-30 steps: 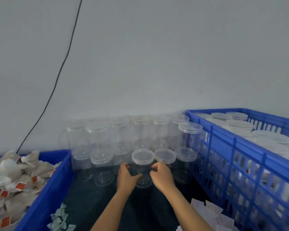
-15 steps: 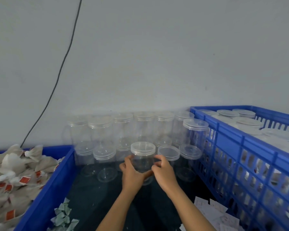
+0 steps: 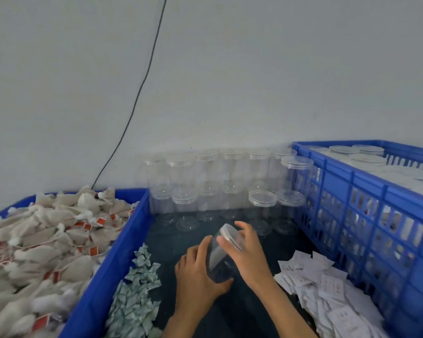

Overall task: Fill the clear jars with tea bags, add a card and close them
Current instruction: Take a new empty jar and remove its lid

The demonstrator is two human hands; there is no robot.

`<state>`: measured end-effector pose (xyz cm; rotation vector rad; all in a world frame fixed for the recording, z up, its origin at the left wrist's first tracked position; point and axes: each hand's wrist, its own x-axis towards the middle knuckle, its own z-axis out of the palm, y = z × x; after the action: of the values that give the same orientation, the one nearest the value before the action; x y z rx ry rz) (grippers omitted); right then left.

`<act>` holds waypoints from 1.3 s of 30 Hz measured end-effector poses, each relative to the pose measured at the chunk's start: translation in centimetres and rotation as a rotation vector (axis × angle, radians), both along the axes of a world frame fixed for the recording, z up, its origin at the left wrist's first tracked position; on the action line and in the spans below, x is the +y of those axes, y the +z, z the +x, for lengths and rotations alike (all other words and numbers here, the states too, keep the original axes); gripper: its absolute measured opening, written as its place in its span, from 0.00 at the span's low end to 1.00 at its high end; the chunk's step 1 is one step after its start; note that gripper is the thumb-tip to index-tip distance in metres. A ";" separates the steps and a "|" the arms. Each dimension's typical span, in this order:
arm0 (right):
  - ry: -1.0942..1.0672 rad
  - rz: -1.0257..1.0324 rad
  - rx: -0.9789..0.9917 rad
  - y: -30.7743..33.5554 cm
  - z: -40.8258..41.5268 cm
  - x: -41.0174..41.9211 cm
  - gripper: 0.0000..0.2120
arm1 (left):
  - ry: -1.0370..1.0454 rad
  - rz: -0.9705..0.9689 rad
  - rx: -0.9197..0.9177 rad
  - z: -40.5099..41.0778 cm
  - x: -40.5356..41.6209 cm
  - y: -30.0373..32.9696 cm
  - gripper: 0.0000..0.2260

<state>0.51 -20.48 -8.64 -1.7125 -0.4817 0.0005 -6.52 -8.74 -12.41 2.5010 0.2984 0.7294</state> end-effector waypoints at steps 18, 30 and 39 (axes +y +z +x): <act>0.351 0.085 -0.233 -1.0 -2.0 -1.7 0.22 | -0.336 -0.328 0.105 -1.9 3.7 -0.5 0.42; 0.155 -0.003 -0.051 -2.1 -2.4 -1.8 0.35 | -0.086 0.165 -0.022 -2.1 2.6 -1.0 0.44; 0.149 -0.002 0.030 -2.1 -2.8 -1.4 0.40 | -0.113 0.263 -0.098 -2.1 2.4 -1.3 0.43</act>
<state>-2.25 -21.88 -10.75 -1.6727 -0.5862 0.1345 -8.61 -6.34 -13.71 2.6887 0.0258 0.8911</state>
